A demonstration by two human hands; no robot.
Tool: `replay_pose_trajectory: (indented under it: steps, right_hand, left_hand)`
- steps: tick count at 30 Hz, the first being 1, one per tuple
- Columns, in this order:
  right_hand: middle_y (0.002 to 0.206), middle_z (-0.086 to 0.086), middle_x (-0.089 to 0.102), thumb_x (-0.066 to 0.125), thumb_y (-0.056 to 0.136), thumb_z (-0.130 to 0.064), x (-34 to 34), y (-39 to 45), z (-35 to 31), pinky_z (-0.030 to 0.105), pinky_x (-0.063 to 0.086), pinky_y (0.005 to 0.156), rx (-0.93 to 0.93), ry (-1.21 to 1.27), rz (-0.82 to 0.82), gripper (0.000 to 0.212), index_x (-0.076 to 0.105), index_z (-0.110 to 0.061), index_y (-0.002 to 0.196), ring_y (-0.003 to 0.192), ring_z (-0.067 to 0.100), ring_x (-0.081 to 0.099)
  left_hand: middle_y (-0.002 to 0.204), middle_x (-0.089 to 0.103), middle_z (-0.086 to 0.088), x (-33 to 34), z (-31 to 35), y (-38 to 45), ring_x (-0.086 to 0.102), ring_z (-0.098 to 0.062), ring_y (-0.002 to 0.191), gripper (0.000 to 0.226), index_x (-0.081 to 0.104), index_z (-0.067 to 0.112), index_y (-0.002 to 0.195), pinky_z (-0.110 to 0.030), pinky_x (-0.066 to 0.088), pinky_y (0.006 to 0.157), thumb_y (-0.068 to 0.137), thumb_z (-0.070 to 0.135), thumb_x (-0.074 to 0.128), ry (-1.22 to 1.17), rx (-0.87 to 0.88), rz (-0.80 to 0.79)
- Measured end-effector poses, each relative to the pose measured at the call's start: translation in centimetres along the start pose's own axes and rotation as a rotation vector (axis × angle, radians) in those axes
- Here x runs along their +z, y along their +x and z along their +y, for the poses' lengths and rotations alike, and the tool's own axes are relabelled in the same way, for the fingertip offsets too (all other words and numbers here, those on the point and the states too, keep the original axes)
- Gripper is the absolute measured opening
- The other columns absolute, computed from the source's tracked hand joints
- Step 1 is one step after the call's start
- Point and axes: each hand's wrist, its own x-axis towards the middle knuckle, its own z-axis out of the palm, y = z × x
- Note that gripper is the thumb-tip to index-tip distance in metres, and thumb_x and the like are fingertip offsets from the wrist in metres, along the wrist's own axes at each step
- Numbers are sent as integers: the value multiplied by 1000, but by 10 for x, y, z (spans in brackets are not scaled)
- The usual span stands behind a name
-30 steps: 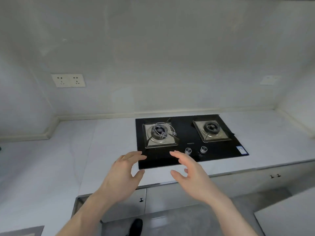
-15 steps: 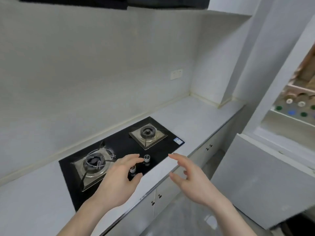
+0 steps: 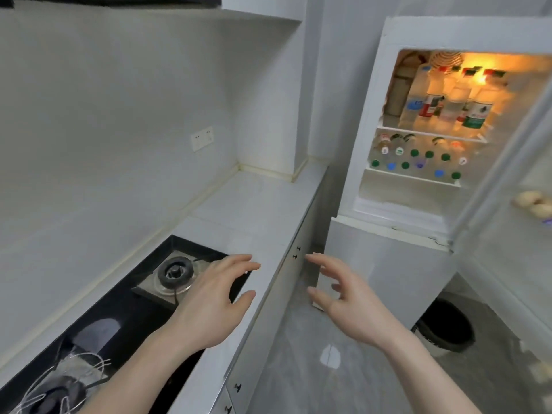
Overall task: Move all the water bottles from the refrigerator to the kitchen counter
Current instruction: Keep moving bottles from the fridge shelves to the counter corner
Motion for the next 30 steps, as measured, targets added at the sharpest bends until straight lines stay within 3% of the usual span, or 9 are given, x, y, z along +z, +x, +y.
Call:
replay_pose_trajectory:
  steps: [10,21,27,30]
  right_hand:
    - [144,-36,46,67,99,-27,-105,54,57,20,42,108,67,30,207,51,51,-52,140,130,-9,49]
    - [143,-32,48,67,99,-31,-254,140,135,30,47,111,17,-24,316,50,50,-51,142,131,-5,51]
    - [142,-27,51,68,98,-23,-314,176,159,25,48,106,2,5,407,51,54,-47,141,127,-7,52]
    - [141,-27,50,70,97,-20,-339,200,172,26,48,105,-10,-4,458,53,54,-46,139,126,-4,52]
  left_hand:
    - [151,38,31,37,76,155,32,5,140,42,53,43,140,-12,22,110,99,35,60,-22,201,-49]
    - [152,41,28,85,181,329,41,0,138,43,54,43,139,-27,37,113,97,37,62,-61,305,-19]
    - [147,44,27,104,226,404,65,-8,110,43,57,38,138,-16,42,94,96,33,65,-120,317,-40]
    - [145,48,23,113,241,448,53,-2,121,43,58,36,137,-19,38,102,95,31,67,-119,363,-20]
